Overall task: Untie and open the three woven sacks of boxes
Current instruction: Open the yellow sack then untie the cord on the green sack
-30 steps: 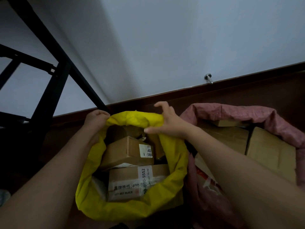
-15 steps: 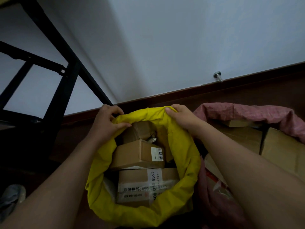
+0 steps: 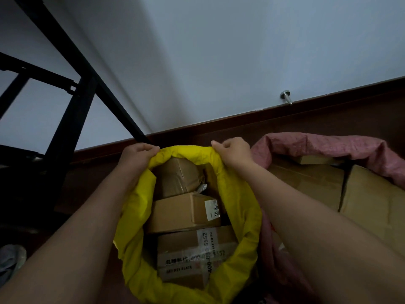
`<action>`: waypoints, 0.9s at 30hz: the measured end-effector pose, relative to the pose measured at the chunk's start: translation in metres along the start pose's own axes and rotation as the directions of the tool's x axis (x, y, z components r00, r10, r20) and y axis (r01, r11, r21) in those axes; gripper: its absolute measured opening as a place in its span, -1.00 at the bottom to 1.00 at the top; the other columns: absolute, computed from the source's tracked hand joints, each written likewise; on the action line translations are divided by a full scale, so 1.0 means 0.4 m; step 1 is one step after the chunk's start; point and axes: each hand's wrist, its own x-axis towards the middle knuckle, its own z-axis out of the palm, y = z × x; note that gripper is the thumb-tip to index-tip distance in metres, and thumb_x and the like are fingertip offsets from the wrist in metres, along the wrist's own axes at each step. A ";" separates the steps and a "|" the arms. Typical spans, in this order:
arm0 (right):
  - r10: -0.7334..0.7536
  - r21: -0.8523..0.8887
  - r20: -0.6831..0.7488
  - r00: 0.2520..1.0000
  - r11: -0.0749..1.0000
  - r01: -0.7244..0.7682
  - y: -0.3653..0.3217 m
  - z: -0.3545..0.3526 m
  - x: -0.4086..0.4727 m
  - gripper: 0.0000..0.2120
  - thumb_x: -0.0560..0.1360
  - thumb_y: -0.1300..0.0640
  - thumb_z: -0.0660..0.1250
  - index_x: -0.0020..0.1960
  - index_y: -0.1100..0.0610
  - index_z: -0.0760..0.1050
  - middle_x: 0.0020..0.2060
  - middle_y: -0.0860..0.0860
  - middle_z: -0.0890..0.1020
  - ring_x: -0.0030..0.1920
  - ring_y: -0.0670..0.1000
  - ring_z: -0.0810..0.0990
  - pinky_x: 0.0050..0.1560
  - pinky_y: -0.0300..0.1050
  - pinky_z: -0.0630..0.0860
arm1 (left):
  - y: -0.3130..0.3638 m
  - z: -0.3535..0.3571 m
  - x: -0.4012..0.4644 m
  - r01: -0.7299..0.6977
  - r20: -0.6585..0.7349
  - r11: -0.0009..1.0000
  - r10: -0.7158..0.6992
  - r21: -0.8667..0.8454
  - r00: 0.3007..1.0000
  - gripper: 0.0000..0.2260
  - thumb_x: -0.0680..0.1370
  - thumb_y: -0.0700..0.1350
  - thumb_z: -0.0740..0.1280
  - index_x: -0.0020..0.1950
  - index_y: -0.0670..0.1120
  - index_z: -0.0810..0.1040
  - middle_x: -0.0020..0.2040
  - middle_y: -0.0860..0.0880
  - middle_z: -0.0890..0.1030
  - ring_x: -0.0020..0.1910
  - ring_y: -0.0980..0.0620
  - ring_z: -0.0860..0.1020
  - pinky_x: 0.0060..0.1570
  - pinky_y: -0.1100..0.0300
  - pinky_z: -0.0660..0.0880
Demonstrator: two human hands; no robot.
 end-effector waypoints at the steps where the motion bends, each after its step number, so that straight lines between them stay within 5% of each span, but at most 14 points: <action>1: -0.163 -0.088 -0.082 0.983 0.984 0.156 0.002 0.001 -0.001 -0.74 0.49 -0.13 0.34 -0.14 0.07 0.56 -0.21 0.04 0.56 -0.11 0.05 0.51 -0.08 -0.07 0.43 | -0.001 -0.001 0.002 -0.007 0.001 1.000 0.007 0.005 1.000 -0.90 0.51 -0.06 0.40 -0.03 -0.06 0.61 0.07 -0.10 0.60 0.13 -0.11 0.54 0.13 0.02 0.50; 4: -0.588 -0.116 0.007 0.809 0.803 0.585 -0.014 0.002 -0.019 -0.54 0.41 -0.28 0.33 0.15 0.02 0.52 0.06 -0.01 0.56 0.11 0.01 0.47 0.10 -0.05 0.46 | 0.005 0.002 -0.001 -0.035 -0.010 0.999 0.035 0.015 0.999 -0.90 0.52 -0.06 0.38 -0.04 -0.07 0.58 0.05 -0.10 0.56 0.12 -0.09 0.52 0.01 0.09 0.46; 7: -0.673 -0.112 0.207 0.710 0.705 0.701 -0.021 0.032 -0.036 -0.50 0.40 -0.27 0.33 0.17 0.06 0.52 0.04 0.00 0.61 0.06 0.02 0.56 0.04 0.01 0.53 | 0.014 0.005 -0.007 -0.066 -0.005 0.997 0.067 0.026 0.998 -0.85 0.51 0.00 0.39 -0.04 -0.07 0.60 0.06 -0.09 0.58 0.13 -0.08 0.52 0.04 0.09 0.47; 10: -0.661 0.002 0.082 0.746 0.749 0.663 -0.021 0.046 -0.020 -0.74 0.50 -0.01 0.32 -0.09 0.19 0.61 -0.26 0.07 0.64 -0.22 0.07 0.59 -0.19 0.01 0.52 | 0.024 -0.002 -0.031 -0.065 0.069 0.998 0.066 -0.015 0.995 -0.72 0.40 0.15 0.44 -0.08 -0.04 0.63 0.04 -0.06 0.60 0.09 -0.06 0.54 0.03 0.07 0.50; 14: -0.456 0.036 0.051 0.888 0.890 0.455 -0.025 0.043 -0.004 -0.66 0.56 0.11 0.28 -0.38 0.08 0.35 -0.44 -0.03 0.42 -0.33 0.03 0.41 -0.27 -0.10 0.28 | 0.036 -0.007 -0.060 -0.150 0.157 0.978 0.127 0.144 0.979 -0.58 0.29 0.02 0.57 0.08 -0.02 0.57 -0.01 -0.02 0.58 -0.05 0.06 0.54 -0.21 0.21 0.46; 18: -0.303 0.019 0.034 0.953 0.953 0.302 -0.022 0.045 0.013 -0.58 0.58 0.06 0.24 -0.42 0.04 0.23 -0.44 -0.06 0.35 -0.36 -0.01 0.35 -0.28 -0.10 0.22 | 0.019 -0.030 -0.094 -0.215 0.095 0.852 0.193 0.478 0.977 -0.47 0.23 0.10 0.59 0.06 0.00 0.44 0.00 0.01 0.47 -0.05 0.04 0.48 -0.18 0.13 0.48; 21: -0.215 0.055 0.024 0.976 0.975 0.214 -0.026 0.046 0.021 -0.57 0.59 0.07 0.22 -0.43 0.07 0.23 -0.45 -0.04 0.35 -0.33 0.03 0.35 -0.27 -0.10 0.21 | 0.002 -0.050 -0.119 -0.201 -0.016 0.730 0.280 0.653 0.960 -0.62 0.34 0.13 0.51 -0.09 -0.07 0.48 -0.12 -0.01 0.50 -0.14 0.00 0.49 -0.24 0.08 0.45; 27: -0.115 0.122 0.078 0.990 0.987 0.105 -0.033 0.022 0.027 -0.55 0.62 0.14 0.18 -0.43 0.09 0.18 -0.48 -0.01 0.24 -0.43 -0.03 0.22 -0.37 -0.06 0.10 | -0.042 -0.054 -0.094 -0.088 -0.169 0.837 0.210 0.540 0.963 -0.74 0.60 -0.14 0.25 -0.22 -0.24 0.55 -0.26 -0.15 0.54 -0.29 -0.05 0.45 -0.20 0.12 0.34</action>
